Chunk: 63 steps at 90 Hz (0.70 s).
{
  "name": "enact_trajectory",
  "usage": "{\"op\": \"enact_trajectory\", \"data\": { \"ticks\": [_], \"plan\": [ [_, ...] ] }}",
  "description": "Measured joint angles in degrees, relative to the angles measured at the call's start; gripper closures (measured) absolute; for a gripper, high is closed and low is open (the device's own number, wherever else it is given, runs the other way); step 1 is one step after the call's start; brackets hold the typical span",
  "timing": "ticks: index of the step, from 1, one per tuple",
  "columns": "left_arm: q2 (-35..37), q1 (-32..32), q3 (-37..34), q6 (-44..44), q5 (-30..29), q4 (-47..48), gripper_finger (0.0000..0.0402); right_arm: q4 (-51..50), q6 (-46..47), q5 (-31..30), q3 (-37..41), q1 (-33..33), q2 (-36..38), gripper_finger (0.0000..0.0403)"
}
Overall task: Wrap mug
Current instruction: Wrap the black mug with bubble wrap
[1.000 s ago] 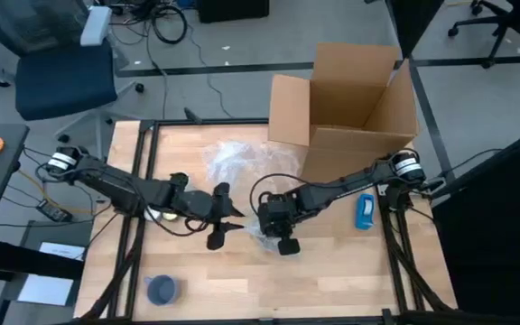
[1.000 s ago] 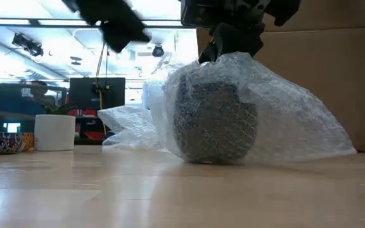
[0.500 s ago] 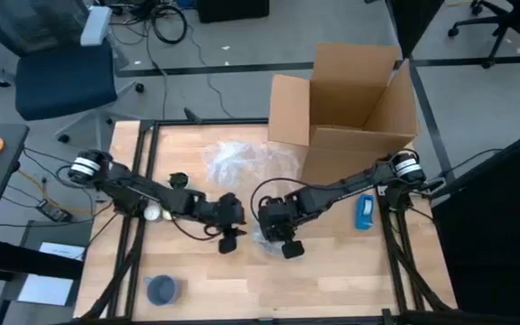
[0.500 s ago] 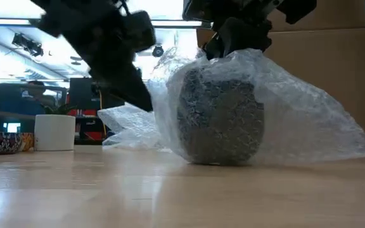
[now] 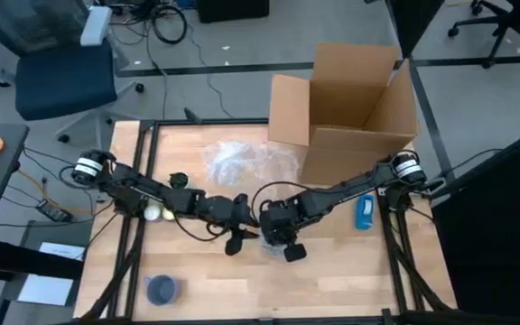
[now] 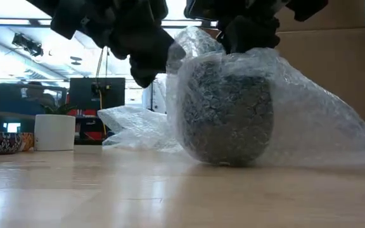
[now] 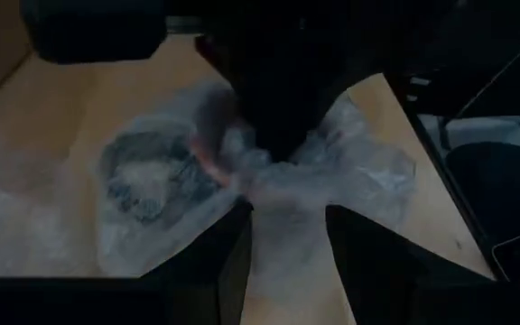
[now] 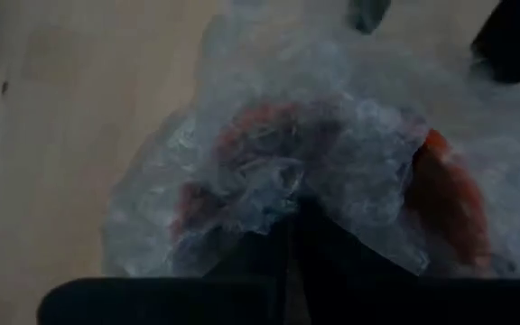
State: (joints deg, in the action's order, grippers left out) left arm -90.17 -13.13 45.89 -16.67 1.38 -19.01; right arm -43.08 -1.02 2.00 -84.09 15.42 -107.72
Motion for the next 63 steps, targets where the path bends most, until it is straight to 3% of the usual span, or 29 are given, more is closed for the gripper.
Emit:
{"op": "enact_trajectory", "data": {
  "ticks": [32, 63],
  "plan": [
    [-2.03, 0.00, 0.08, 1.11, 2.39, -5.31, 0.0270, 0.99, 1.90, -0.74, 0.04, -0.51, -0.04, 0.0403],
    [-3.02, -0.02, 0.11, 1.44, -0.72, -6.01, 0.0270, 0.70, 2.35, -1.62, 0.07, -0.53, 0.74, 0.0403]
  ]
}}
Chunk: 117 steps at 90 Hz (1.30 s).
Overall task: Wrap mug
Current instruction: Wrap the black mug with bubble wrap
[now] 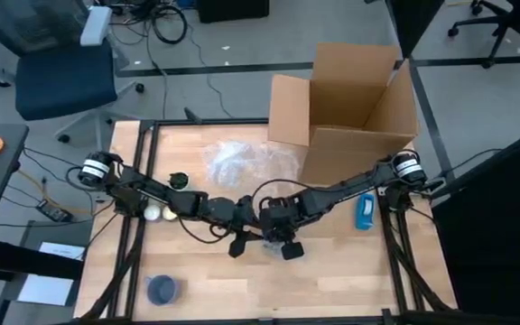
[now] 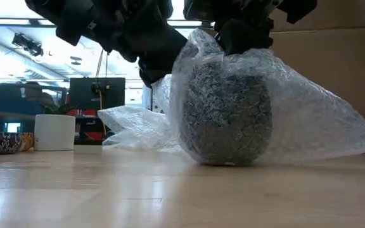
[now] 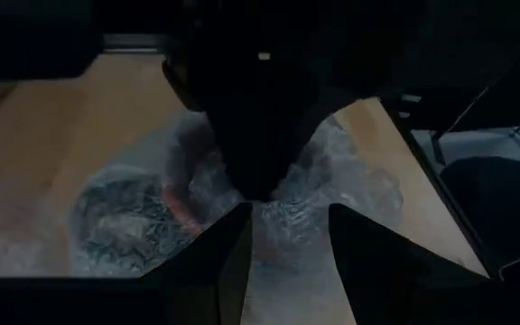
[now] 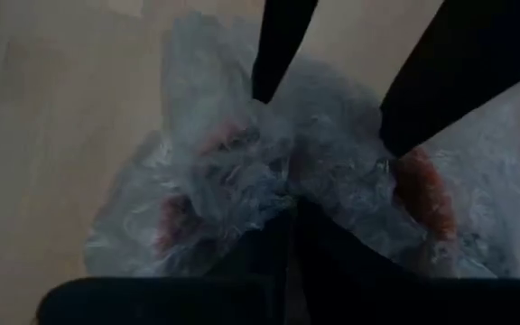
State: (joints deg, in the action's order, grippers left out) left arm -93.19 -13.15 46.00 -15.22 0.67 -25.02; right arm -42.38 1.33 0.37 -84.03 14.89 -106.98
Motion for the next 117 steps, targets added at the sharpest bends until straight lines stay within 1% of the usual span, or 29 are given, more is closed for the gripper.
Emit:
{"op": "enact_trajectory", "data": {
  "ticks": [11, 28, 40, 45, 52, 57, 61, 65, 71, 85, 92, 117],
  "plan": [
    [-0.34, 0.00, 0.00, 0.00, -0.55, -0.64, 0.0270, -0.61, 0.46, -0.16, 0.00, -0.02, 1.68, 0.0403],
    [-1.79, -0.01, 0.04, -0.15, -0.57, -1.61, 0.0270, -0.97, 2.63, -0.52, 0.00, 0.16, 6.52, 0.0403],
    [-2.66, 0.00, 0.42, -0.27, -0.59, -1.85, 0.0270, 0.76, 3.37, -0.28, -0.04, 1.24, 9.02, 0.0402],
    [-2.76, 0.01, 0.75, -0.28, -0.58, -1.82, 0.0270, 2.60, 3.34, 1.04, -0.04, 1.96, 9.37, 0.0402],
    [-2.78, 0.00, 1.31, -0.24, -0.60, -0.92, 0.0270, 6.71, 3.06, 4.41, -0.04, 3.28, 9.36, 0.0402],
    [-2.80, 0.00, 1.51, -0.20, -0.59, -0.87, 0.0270, 10.95, 2.69, 6.32, -0.15, 4.29, 8.32, 0.0402],
    [-2.83, 0.02, 1.77, -0.20, -0.59, -0.68, 0.0270, 13.52, 2.41, 6.63, -0.21, 5.20, 7.28, 0.0402],
    [-2.86, 0.02, 1.95, -0.19, -0.61, -0.26, 0.0270, 13.96, 2.36, 6.48, -0.16, 5.86, 5.90, 0.0402],
    [-2.86, 0.02, 2.10, -0.18, -0.59, -0.06, 0.0270, 13.12, 3.07, 4.31, -0.03, 6.40, 4.55, 0.0402],
    [-2.86, 0.02, 2.08, -0.42, -0.59, 0.07, 0.0270, 7.66, 5.55, -4.72, -0.03, 5.96, 4.02, 0.0402],
    [-2.86, -0.02, 2.08, -0.40, -0.59, 0.05, 0.0270, 5.82, 6.55, -7.82, -0.04, 5.73, 4.30, 0.0402],
    [-2.37, -0.01, 2.03, 0.37, -0.57, 0.30, 0.0270, 2.24, 7.69, -7.65, -0.07, 4.26, 3.61, 0.0403]
  ]
}}
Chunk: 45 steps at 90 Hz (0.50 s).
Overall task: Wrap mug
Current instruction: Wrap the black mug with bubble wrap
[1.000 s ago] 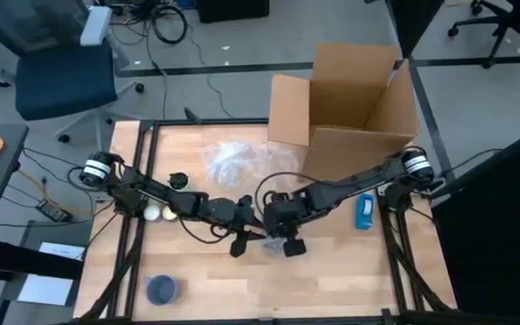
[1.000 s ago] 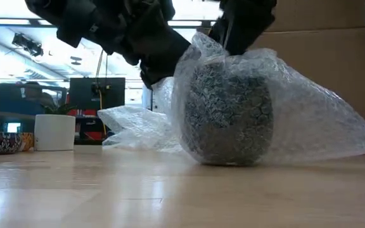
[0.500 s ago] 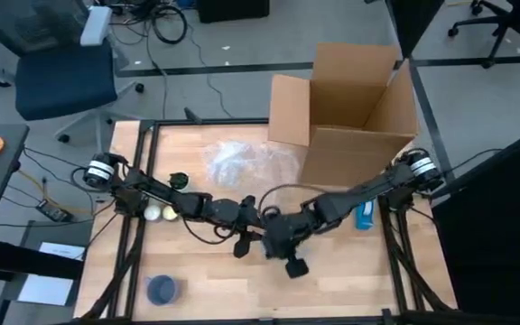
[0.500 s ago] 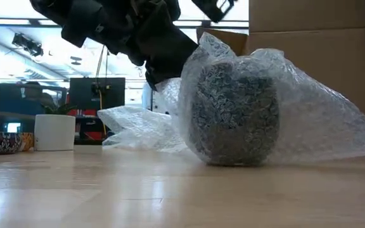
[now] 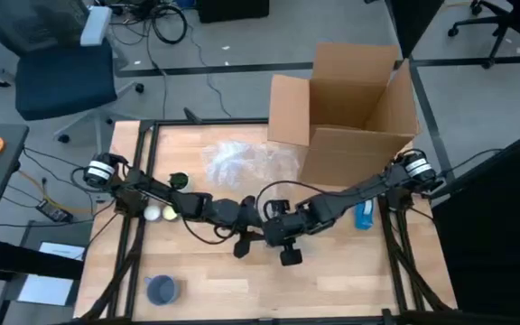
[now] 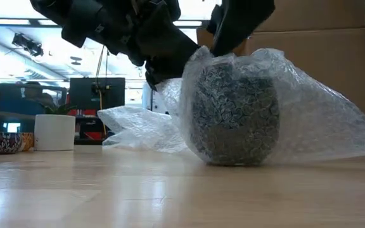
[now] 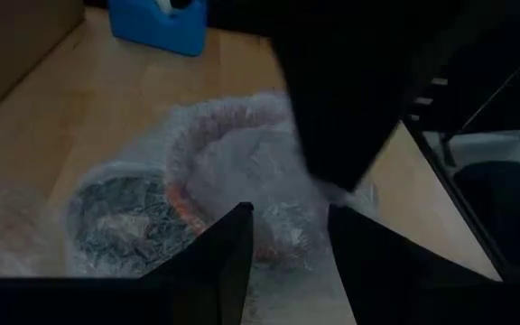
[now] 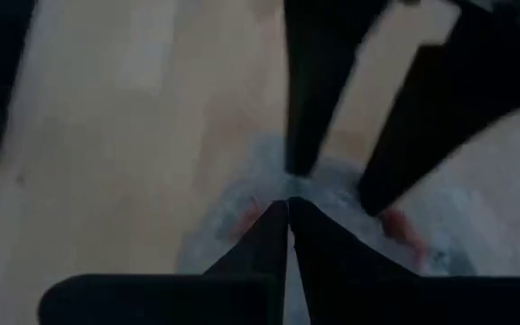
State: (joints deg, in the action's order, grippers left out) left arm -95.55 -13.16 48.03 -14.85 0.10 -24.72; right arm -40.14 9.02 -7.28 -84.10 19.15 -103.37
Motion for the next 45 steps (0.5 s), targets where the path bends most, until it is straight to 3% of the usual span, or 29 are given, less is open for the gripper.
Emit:
{"op": "enact_trajectory", "data": {
  "ticks": [28, 45],
  "plan": [
    [5.97, 0.78, 1.70, 7.28, -0.63, 1.65, 0.0270, -1.95, -1.08, -0.45, -0.13, -1.64, -2.39, 0.0403],
    [11.08, 0.63, 3.39, 8.26, 0.11, 15.10, 0.0270, -2.08, -1.58, -0.44, -0.09, -1.97, -3.35, 0.0403]
  ]
}}
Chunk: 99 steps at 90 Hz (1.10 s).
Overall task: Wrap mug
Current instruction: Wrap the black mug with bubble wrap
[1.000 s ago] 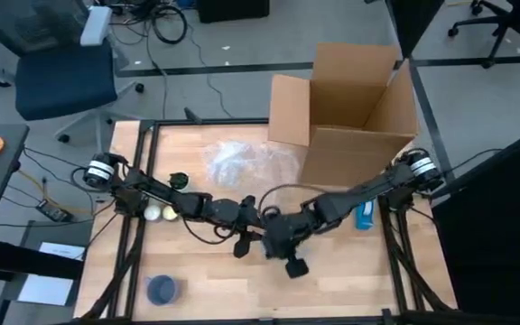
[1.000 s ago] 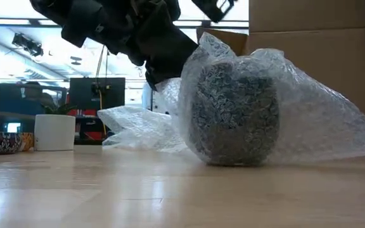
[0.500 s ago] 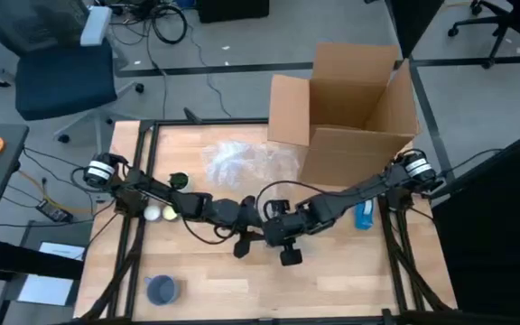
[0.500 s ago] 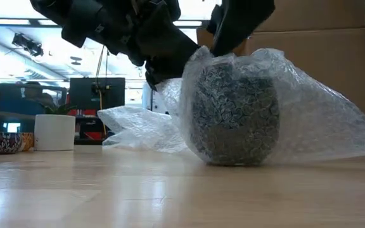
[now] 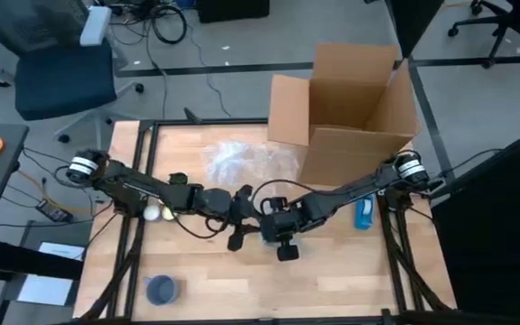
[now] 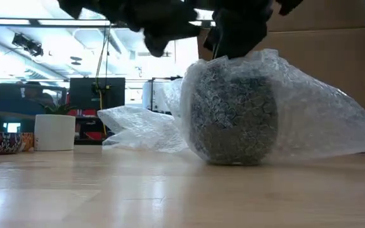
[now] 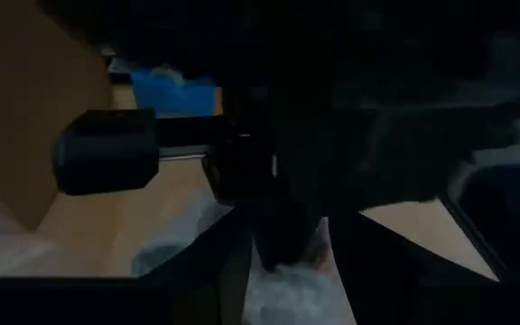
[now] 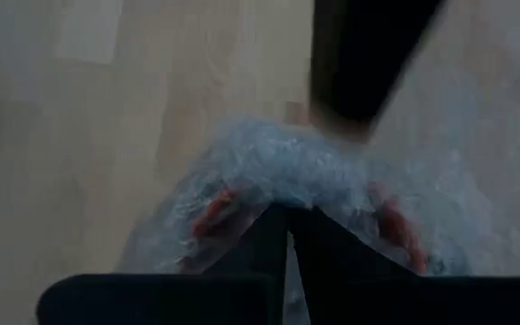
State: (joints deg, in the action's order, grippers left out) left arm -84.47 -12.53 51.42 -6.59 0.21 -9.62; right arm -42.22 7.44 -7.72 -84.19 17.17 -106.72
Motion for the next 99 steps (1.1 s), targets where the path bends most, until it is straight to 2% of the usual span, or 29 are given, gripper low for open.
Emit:
{"op": "enact_trajectory", "data": {
  "ticks": [15, 50, 70, 90, 99],
  "plan": [
    [3.54, -0.68, 1.24, -1.66, 1.44, 12.27, 0.0270, 3.41, 0.07, -0.01, 2.63, -0.39, 0.11, 0.0403],
    [4.77, -1.09, 1.50, -7.14, 1.57, 21.03, 0.0270, 6.19, 1.99, 4.84, 7.54, -1.12, 0.24, 0.0403],
    [4.76, -1.09, 1.50, -7.10, 1.27, 20.82, 0.0270, 0.93, 1.50, 6.25, 2.65, -1.16, 0.92, 0.0403],
    [4.71, -1.09, 1.50, -7.13, 0.96, 20.77, 0.0270, -9.77, 1.01, 5.98, -4.07, -1.12, 1.99, 0.0403],
    [4.71, -1.09, 1.50, -7.15, 0.96, 20.69, 0.0270, -10.98, 1.36, 5.01, -6.62, -0.97, 2.05, 0.0403]
  ]
}}
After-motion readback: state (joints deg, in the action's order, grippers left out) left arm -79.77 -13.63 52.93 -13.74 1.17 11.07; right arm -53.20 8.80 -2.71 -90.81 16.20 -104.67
